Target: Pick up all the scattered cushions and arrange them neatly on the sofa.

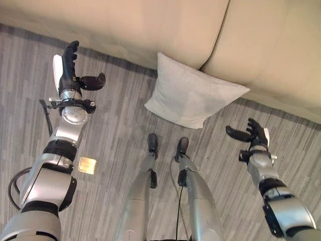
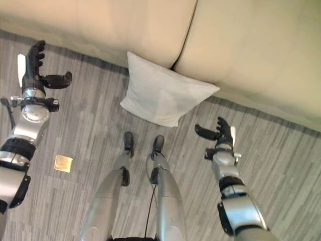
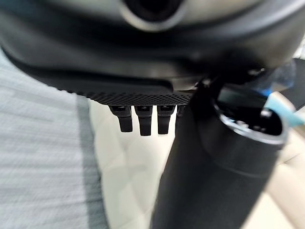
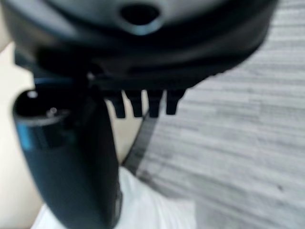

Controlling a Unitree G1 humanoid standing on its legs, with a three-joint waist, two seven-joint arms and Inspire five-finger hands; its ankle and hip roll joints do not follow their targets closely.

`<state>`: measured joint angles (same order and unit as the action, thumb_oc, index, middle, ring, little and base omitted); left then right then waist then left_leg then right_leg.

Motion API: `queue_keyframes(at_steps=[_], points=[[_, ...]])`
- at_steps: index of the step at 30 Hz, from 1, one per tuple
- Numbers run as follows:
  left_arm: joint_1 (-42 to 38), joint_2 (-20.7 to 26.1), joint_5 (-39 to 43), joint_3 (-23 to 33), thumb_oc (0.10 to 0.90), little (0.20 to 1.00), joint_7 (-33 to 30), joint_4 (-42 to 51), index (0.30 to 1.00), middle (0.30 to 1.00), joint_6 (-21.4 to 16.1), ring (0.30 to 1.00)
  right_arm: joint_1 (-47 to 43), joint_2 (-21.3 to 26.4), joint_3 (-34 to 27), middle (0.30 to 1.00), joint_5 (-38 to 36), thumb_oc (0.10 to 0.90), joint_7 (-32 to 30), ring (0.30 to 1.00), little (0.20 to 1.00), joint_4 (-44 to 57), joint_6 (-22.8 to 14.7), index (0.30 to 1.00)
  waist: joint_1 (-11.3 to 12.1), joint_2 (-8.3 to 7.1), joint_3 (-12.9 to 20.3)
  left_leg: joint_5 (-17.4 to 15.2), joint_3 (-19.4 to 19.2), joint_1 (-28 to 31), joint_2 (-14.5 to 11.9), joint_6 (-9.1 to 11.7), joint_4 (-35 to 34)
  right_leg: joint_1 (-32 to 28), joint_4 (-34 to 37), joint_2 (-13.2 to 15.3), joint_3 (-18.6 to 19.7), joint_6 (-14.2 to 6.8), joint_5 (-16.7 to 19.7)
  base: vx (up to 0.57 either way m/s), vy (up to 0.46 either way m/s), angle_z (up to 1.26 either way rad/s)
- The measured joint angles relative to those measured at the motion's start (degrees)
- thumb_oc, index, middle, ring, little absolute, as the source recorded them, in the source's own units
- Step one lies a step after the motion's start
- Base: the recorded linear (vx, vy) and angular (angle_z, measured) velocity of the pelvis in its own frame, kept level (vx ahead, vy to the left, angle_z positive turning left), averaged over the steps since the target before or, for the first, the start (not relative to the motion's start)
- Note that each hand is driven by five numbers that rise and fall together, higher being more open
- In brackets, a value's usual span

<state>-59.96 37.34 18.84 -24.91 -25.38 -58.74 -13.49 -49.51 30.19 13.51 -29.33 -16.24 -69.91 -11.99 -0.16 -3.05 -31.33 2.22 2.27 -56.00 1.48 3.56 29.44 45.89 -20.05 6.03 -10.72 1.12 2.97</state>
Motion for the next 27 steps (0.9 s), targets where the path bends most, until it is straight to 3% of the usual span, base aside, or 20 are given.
queue_keyframes(at_steps=[1, 2, 3, 4, 6, 9, 14, 17, 19, 20, 21, 22, 25, 27], points=[[-1.06, -1.19, 3.11, -1.39, 0.8, 0.9, 0.17, -2.4, 0.9, 0.9, -0.07, 0.9, -3.59, 0.71, 1.44, 0.9, -1.78, 0.8, -0.53, 0.9, 0.9, 1.74, -1.26, 0.9, -1.2, 1.53, -0.03, 0.25, 1.81, -1.57, -2.06, 0.83, -3.0, 3.18, -4.07, 0.21, -0.29, -0.3, -2.44, 0.04, 0.243, -0.37], [-1.07, -1.81, 4.44, -1.31, 0.8, 0.9, 0.53, -2.58, 0.9, 0.9, -0.05, 0.9, -5.05, 0.72, 1.49, 0.9, -3.02, 0.8, -0.54, 0.9, 0.9, 3.29, -1.4, 0.9, -1.32, 1.59, -0.08, 1.23, 1.94, -1.58, -4.17, 1.68, -5.32, 5.63, -6.99, -0.01, 0.42, -0.43, -4.09, 0.04, 0.162, -0.33], [-1.63, -2.91, 5.89, -1.3, 0.8, 0.9, 1.12, -2.55, 0.9, 0.9, -0.1, 0.9, -6.3, 1.59, 2.74, 0.9, -3.62, 0.8, -0.42, 0.9, 0.9, 4.26, -1.97, 0.9, -1.77, 1.8, -0.13, 4.15, 2.8, -1.43, -4.54, 1.47, -7.85, 8.33, -10.0, 0.44, 1.27, -1.05, -5.69, 0.05, 0.117, -0.2], [-4.17, -4.41, 7.86, -2.08, 0.8, 0.9, 2.65, -1.29, 0.9, 0.9, -0.12, 0.9, -8.0, 3.11, 2.12, 0.9, -5.17, 0.8, -0.54, 0.9, 0.9, 5.63, -3.2, 0.9, -2.71, 1.36, 0.11, 5.82, 1.08, -4.08, -3.16, -0.21, -9.1, 12.7, -11.94, 2.4, 2.76, -1.78, -6.1, 0.07, 0.136, 0.03], [-5.95, -5.34, 11.42, -3.84, 0.8, 0.9, 5.12, 3.45, 0.9, 0.9, -1.6, 0.9, -10.5, 3.09, 0.11, 0.9, -7.83, 0.8, -1.6, 0.9, 0.9, 7.44, -4.06, 0.9, -2.51, 1.01, 0.03, 6.93, -0.31, -7.77, -1.58, -0.5, -10.45, 17.1, -11.06, 4.06, 3.83, -2.99, -5.99, 0.07, 0.131, 0.12], [-12.43, -7.87, 16.91, -9.04, 0.8, 0.9, 10.37, 0.26, 0.9, 0.9, -1.4, 0.9, -16.73, 0.85, 2.8, 0.9, -13.5, 0.8, -2.08, 0.9, 0.9, 5.57, -4.88, 0.9, -2.16, 1.04, 0.22, 6.88, -1.88, -12.69, -0.67, -0.55, -10.72, 22.4, -10.01, 5.18, 5.07, -4.29, -5.61, 0.07, 0.115, -0.03], [-19.47, -9.57, 18.19, -13.18, 0.8, 0.9, 14.07, -4.19, 0.9, 0.9, 0.22, 0.9, -20.75, 0.0, 8.02, 0.9, -14.54, 0.8, -2.05, 0.9, 0.9, 6.31, -6.41, 0.9, -3.2, 1.04, 0.33, 6.85, -3.08, -17.08, -0.69, -0.65, -10.49, 27.06, -8.73, 4.92, 6.92, -5.34, -4.69, 0.07, 0.053, -0.11], [-22.73, -13.23, 18.38, -14.56, 0.8, 0.9, 13.69, -6.12, 0.9, 0.9, 0.69, 0.9, -22.99, -1.18, 10.53, 0.9, -11.22, 0.8, -2.5, 0.9, 0.9, 4.96, -6.1, 0.9, -3.63, 1.37, 3.11, 6.25, -3.48, -20.11, -1.57, -1.5, -10.37, 30.06, -7.37, 3.69, 7.68, -5.44, -3.19, 0.07, 0.014, -0.2], [-24.86, -14.77, 19.3, -14.44, 0.8, 0.9, 13.57, -7.08, 0.9, 0.9, 1.35, 0.9, -25.0, -1.22, 10.78, 0.592, -10.61, 0.595, -2.71, 0.592, 0.592, 4.96, -6.02, 0.592, -3.67, 1.65, 3.22, 6.18, -4.3, -21.33, -1.95, -1.62, -9.98, 31.58, -7.37, 3.34, 8.6, -5.55, -2.5, 0.05, 0.02, -0.18], [-24.89, -15.53, 20.22, -14.25, 0.632, 0.648, 13.49, -7.23, 0.648, 0.648, 1.35, 0.648, -25.7, -1.31, 10.82, 0.3, -10.35, 0.4, -2.75, 0.3, 0.3, 5.03, -5.98, 0.3, -3.61, 1.73, 3.28, 6.08, -4.93, -21.92, -2.32, -1.76, -9.82, 32.27, -6.98, 2.94, 9.24, -5.63, -1.99, 0.05, 0.029, -0.18], [-24.89, -15.29, 20.74, -14.2, 0.535, 0.502, 13.5, -7.36, 0.502, 0.502, 1.34, 0.502, -25.97, -1.2, 10.82, 0.3, -10.07, 0.4, -2.75, 0.3, 0.3, 5.05, -5.98, 0.3, -3.57, 1.88, 3.36, 6.08, -5.02, -22.19, -2.44, -1.77, -9.79, 32.55, -6.74, 2.78, 9.37, -5.58, -1.74, 0.04, 0.03, -0.14], [-24.91, -15.33, 22.13, -13.91, 0.4, 0.3, 13.45, -7.64, 0.3, 0.3, 1.34, 0.3, -26.33, -1.2, 10.86, 0.3, -10.05, 0.4, -2.82, 0.3, 0.3, 5.03, -5.93, 0.3, -3.66, 2.78, 3.92, 5.97, -5.08, -22.98, -2.6, -1.89, -9.7, 33.18, -5.91, 2.55, 9.44, -5.52, -1.37, 0.04, 0.036, -0.13], [-25.09, -14.92, 22.49, -12.07, 0.4, 0.3, 13.35, -8.3, 0.3, 0.3, 1.36, 0.3, -27.49, -1.26, 10.91, 0.3, -10.05, 0.4, -3.12, 0.3, 0.3, 4.98, -5.74, 0.3, -3.6, 4.49, 5.34, 5.99, -5.64, -24.88, -3.22, -1.93, -9.32, 34.17, -3.74, 1.86, 9.74, -5.84, 0.56, 0.04, 0.006, -0.13], [-25.12, -13.88, 22.56, -10.83, 0.4, 0.3, 12.79, -8.42, 0.3, 0.3, 1.4, 0.3, -27.64, -1.43, 11.27, 0.3, -9.48, 0.4, -3.12, 0.3, 0.3, 5.39, -5.69, 0.3, -3.76, 4.61, 5.43, 5.52, -6.38, -25.4, -3.7, -2.6, -8.52, 34.33, -2.99, 1.35, 10.57, -5.96, 1.28, 0.01, -0.017, -0.13]])
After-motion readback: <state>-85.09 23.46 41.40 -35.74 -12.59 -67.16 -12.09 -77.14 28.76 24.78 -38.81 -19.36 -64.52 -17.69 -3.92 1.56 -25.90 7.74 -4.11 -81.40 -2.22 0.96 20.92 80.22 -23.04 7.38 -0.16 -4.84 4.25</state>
